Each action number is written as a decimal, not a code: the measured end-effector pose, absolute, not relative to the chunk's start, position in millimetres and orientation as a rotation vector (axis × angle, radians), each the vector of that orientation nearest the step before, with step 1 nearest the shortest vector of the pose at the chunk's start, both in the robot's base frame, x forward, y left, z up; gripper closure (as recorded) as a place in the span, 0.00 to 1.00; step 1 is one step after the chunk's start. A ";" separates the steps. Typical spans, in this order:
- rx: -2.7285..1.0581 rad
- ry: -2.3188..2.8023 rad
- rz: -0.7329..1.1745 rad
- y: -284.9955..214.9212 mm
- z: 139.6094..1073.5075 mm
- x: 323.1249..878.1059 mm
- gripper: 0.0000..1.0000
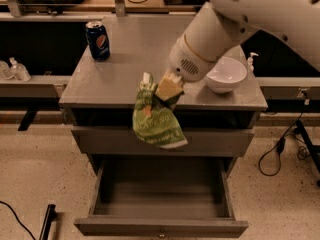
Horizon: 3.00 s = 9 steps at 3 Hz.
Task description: Place green jalapeno chip bag into middle drawer
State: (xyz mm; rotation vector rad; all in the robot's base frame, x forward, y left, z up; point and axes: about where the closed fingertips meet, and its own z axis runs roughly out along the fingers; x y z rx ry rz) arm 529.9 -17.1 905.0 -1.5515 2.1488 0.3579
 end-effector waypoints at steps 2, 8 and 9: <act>-1.552 2.215 0.388 -20.3 879.3 515.2 1.00; -0.200 2.740 0.803 -68.4 685.0 438.0 1.00; -0.019 2.743 0.954 -73.2 636.4 461.6 1.00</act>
Offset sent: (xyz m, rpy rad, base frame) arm -0.0153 -0.0036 -0.0263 -0.0150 0.0651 -0.0196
